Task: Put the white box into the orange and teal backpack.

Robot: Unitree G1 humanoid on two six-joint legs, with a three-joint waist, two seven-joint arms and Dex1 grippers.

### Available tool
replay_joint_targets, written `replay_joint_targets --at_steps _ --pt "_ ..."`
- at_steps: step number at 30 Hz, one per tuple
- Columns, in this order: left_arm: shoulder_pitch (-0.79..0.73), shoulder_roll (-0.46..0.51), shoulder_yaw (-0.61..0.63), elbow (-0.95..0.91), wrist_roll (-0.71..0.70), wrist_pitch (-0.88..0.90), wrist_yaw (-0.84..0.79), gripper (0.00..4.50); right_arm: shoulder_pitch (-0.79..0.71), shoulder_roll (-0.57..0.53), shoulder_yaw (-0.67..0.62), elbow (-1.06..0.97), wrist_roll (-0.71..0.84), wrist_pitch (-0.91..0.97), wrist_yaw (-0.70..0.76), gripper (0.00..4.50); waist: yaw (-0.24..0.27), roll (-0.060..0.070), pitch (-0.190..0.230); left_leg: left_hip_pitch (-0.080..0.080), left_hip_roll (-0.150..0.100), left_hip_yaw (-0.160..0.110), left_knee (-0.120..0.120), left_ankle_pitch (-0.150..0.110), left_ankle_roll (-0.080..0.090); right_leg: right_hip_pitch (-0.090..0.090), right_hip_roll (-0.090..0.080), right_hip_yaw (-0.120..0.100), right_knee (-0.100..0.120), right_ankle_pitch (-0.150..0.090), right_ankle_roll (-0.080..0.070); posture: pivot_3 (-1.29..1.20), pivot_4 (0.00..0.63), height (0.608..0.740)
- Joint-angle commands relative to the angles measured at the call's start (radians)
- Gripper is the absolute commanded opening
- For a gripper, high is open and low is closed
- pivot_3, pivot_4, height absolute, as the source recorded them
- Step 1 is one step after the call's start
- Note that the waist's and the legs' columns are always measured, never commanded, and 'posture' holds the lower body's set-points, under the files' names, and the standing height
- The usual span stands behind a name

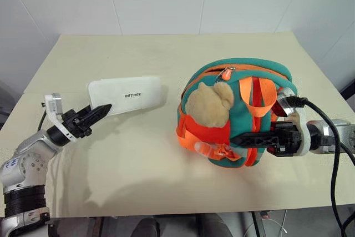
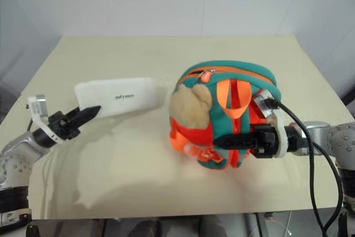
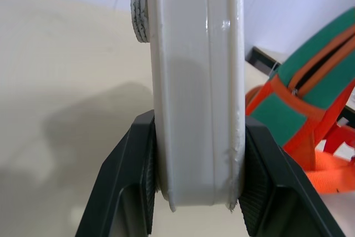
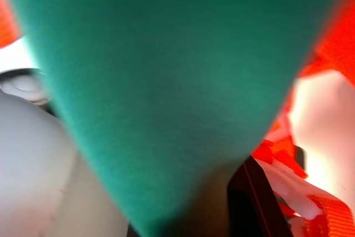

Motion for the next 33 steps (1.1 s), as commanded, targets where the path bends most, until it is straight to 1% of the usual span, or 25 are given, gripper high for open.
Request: replay_joint_targets --at_steps 1,5,8,14,17,20,22,25,29,31,33 --pt "0.005 0.016 0.063 -0.11 -0.085 0.028 0.021 1.57 -0.055 -0.011 0.037 0.062 -0.116 -0.06 0.102 0.55 -0.001 0.0 0.0 0.0 0.0 0.0 0.0 0.0 0.0 0.0 0.0 0.0 0.0 0.0 0.0 0.0 0.15 0.74" --pt "0.003 0.03 0.088 -0.195 -0.159 0.081 0.043 1.57 -0.091 0.007 0.06 0.099 -0.185 -0.079 0.155 0.55 0.001 0.0 0.0 0.0 0.0 -0.001 0.0 0.0 0.0 0.0 0.0 0.0 0.0 0.0 0.0 0.0 0.15 0.74" --pt "-0.044 0.057 0.154 -0.262 -0.312 0.159 0.1 1.57 -0.095 0.044 0.057 0.094 -0.205 -0.082 0.146 0.55 0.001 -0.001 0.0 0.0 0.0 -0.002 -0.001 0.0 -0.001 0.0 0.0 0.0 0.001 0.0 0.0 0.0 0.15 0.74" --pt "-0.084 0.097 0.215 -0.309 -0.516 0.24 0.185 1.57 -0.085 0.082 0.053 0.077 -0.238 -0.079 0.147 0.55 0.0 -0.001 0.0 0.0 0.0 -0.002 -0.001 0.0 -0.001 0.0 -0.001 0.0 0.002 0.0 0.0 0.0 0.15 0.74" --pt "-0.112 0.103 0.197 -0.332 -0.628 0.276 0.217 1.57 -0.086 0.096 0.057 0.077 -0.254 -0.081 0.152 0.55 -0.001 -0.001 0.0 0.0 0.0 -0.001 0.0 0.0 -0.001 0.0 0.0 0.0 0.001 0.0 0.0 0.0 0.15 0.74" --pt "-0.141 0.105 0.147 -0.36 -0.692 0.301 0.235 1.57 -0.09 0.107 0.062 0.078 -0.27 -0.085 0.156 0.55 -0.001 -0.001 0.0 0.0 0.0 -0.001 0.001 0.0 -0.002 0.0 0.0 0.0 0.001 0.0 0.0 0.0 0.15 0.74" --pt "-0.154 0.113 0.113 -0.373 -0.711 0.318 0.229 1.57 -0.093 0.114 0.062 0.079 -0.279 -0.086 0.158 0.55 -0.001 -0.001 0.0 0.0 0.0 -0.001 0.001 0.0 -0.002 0.0 0.0 0.0 0.002 0.0 0.0 0.0 0.15 0.74" --pt "-0.157 0.135 0.077 -0.373 -0.689 0.321 0.196 1.57 -0.092 0.124 0.057 0.075 -0.286 -0.082 0.158 0.55 -0.004 -0.001 0.0 0.001 -0.001 -0.001 0.001 0.0 -0.002 0.0 0.001 0.001 0.003 0.0 0.0 0.0 0.15 0.74" --pt "-0.176 0.139 0.002 -0.331 -0.587 0.286 0.123 1.57 -0.084 0.137 0.051 0.062 -0.289 -0.081 0.15 0.55 -0.003 -0.001 0.0 0.003 0.0 0.003 0.001 0.0 -0.002 0.001 0.001 0.001 0.003 0.0 0.0 0.0 0.15 0.74" --pt "-0.183 0.145 -0.04 -0.309 -0.512 0.257 0.068 1.57 -0.081 0.144 0.042 0.056 -0.286 -0.079 0.142 0.55 -0.002 -0.001 0.0 0.003 -0.001 0.006 0.001 0.001 -0.002 0.001 0.001 0.001 0.003 0.0 0.0 0.0 0.15 0.74" --pt "-0.184 0.152 -0.06 -0.292 -0.479 0.25 0.024 1.57 -0.076 0.147 0.033 0.051 -0.283 -0.076 0.134 0.55 -0.004 -0.001 0.0 0.003 -0.001 0.007 0.001 0.001 -0.002 0.001 0.001 0.001 0.003 0.0 0.0 0.0 0.15 0.74"
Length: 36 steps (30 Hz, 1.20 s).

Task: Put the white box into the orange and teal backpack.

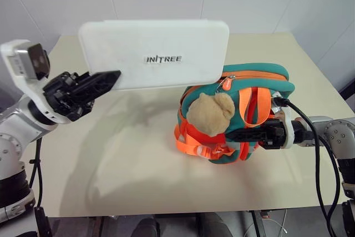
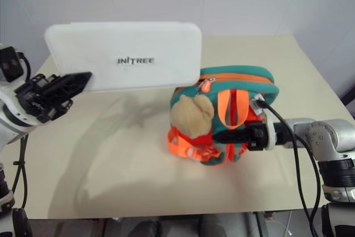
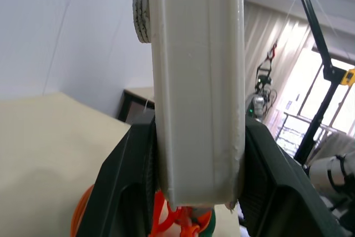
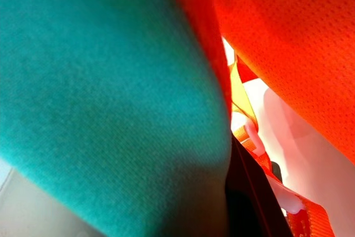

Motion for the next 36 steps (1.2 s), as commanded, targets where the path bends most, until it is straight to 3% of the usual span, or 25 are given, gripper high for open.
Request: replay_joint_targets --at_steps 1,11,30,36 --pt "-0.024 0.034 -0.022 0.017 0.074 -0.046 -0.094 1.57 0.006 0.007 -0.041 -0.035 0.012 0.002 -0.012 0.55 -0.002 0.0 0.0 0.0 0.0 0.0 0.0 0.0 0.0 0.0 0.0 0.0 0.0 0.0 0.0 0.0 0.15 0.74" --pt "-0.043 0.046 -0.118 0.099 0.381 -0.281 -0.24 1.57 0.047 0.024 -0.082 -0.073 0.033 0.018 -0.051 0.55 0.001 0.0 0.0 0.0 0.0 0.001 0.0 0.0 0.0 0.0 0.0 0.0 -0.001 0.0 0.0 0.0 0.15 0.74" --pt "-0.188 0.138 -0.254 0.265 0.649 -0.479 -0.514 1.57 0.055 0.067 -0.093 -0.084 0.031 0.018 -0.083 0.55 0.0 0.0 0.0 0.0 0.0 0.0 -0.001 0.0 0.001 0.0 0.0 0.0 0.003 0.0 0.0 0.0 0.15 0.74" --pt "-0.281 0.119 -0.324 0.294 0.686 -0.479 -0.582 1.57 0.054 0.08 -0.088 -0.087 0.028 0.014 -0.091 0.55 0.001 0.0 0.0 0.0 0.0 0.0 -0.001 0.0 0.001 0.0 0.0 0.0 0.003 0.0 0.0 0.0 0.15 0.74"
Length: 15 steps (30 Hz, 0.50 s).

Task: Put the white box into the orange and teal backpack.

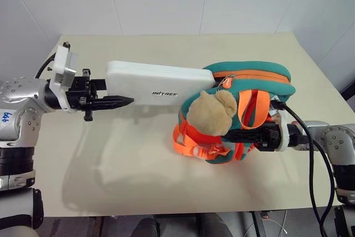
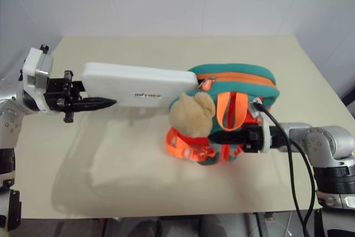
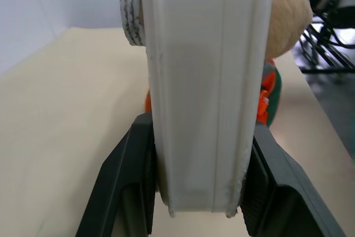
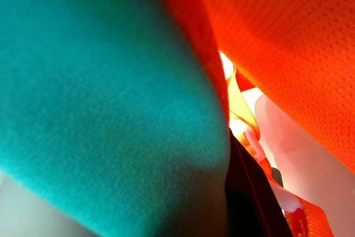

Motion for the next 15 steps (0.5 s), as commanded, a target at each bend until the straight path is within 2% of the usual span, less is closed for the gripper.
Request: replay_joint_targets --at_steps 1,6,10,15 --pt "-0.089 -0.01 -0.049 0.024 0.03 -0.022 -0.053 1.57 0.0 0.015 -0.011 -0.033 0.015 -0.001 -0.005 0.55 0.0 0.0 0.0 0.0 0.0 0.0 0.0 0.0 0.0 0.0 0.0 0.0 0.0 0.0 0.0 0.0 0.15 0.74" --pt "-0.203 -0.064 -0.137 0.073 0.104 -0.049 -0.073 1.57 0.001 0.03 -0.01 -0.038 0.014 -0.001 -0.013 0.55 -0.001 0.0 0.0 0.0 0.0 0.0 0.0 0.0 0.0 0.0 0.0 0.0 0.001 0.0 0.0 0.0 0.15 0.74" --pt "-0.3 -0.148 -0.208 0.098 0.165 -0.043 -0.034 1.57 0.007 0.049 -0.009 -0.046 0.013 -0.005 -0.026 0.55 -0.001 0.0 0.0 -0.001 0.0 0.0 0.001 0.0 0.0 0.0 0.001 0.0 0.001 0.0 0.0 0.0 0.15 0.74" --pt "-0.353 -0.267 -0.285 0.078 0.231 -0.001 0.04 1.57 0.016 0.075 -0.011 -0.055 0.012 -0.013 -0.047 0.55 -0.002 0.0 0.0 -0.001 0.0 0.0 0.002 0.0 0.001 0.0 0.001 0.0 0.002 0.0 0.0 0.0 0.15 0.74"
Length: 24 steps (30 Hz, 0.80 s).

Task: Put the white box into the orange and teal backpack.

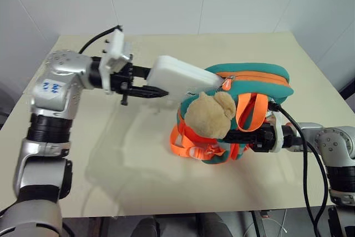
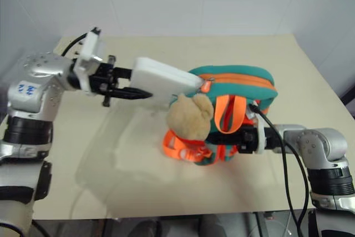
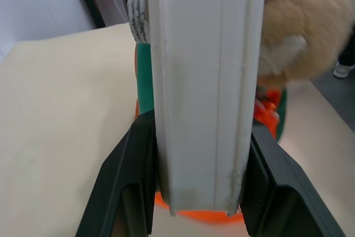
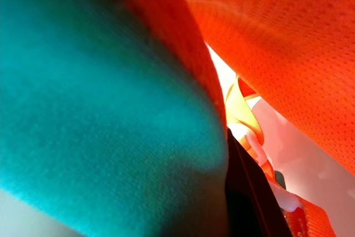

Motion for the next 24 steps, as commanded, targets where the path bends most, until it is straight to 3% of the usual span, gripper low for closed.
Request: replay_joint_targets --at_steps 1,10,22,24 --pt "-0.032 -0.068 -0.056 -0.051 0.028 0.026 0.041 1.57 0.006 0.023 -0.008 -0.037 0.013 -0.005 -0.021 0.55 -0.001 0.0 0.0 0.0 0.0 0.0 0.0 0.0 0.0 0.0 0.0 0.0 0.0 0.0 0.0 0.0 0.15 0.74" --pt "0.014 -0.202 -0.156 -0.087 0.114 0.06 0.124 1.57 0.028 0.065 -0.023 -0.064 0.02 -0.002 -0.063 0.55 0.002 0.0 0.0 0.0 0.0 -0.001 0.002 0.0 0.0 0.0 0.0 0.0 0.002 0.0 0.001 0.0 0.15 0.74" --pt "0.013 -0.257 -0.211 0.038 0.236 -0.048 0.142 1.57 0.038 0.083 -0.029 -0.079 0.032 0.004 -0.087 0.55 0.002 0.0 0.0 0.001 0.0 0.0 0.003 0.0 0.0 0.001 0.0 0.001 0.003 0.0 0.001 0.0 0.15 0.74" --pt "0.005 -0.272 -0.2 0.048 0.242 -0.053 0.162 2.26 0.04 0.087 -0.029 -0.083 0.034 0.005 -0.091 0.55 0.002 0.0 0.0 0.001 0.0 0.0 0.003 0.0 0.0 0.001 0.0 0.001 0.002 0.0 0.001 0.0 0.15 0.74"
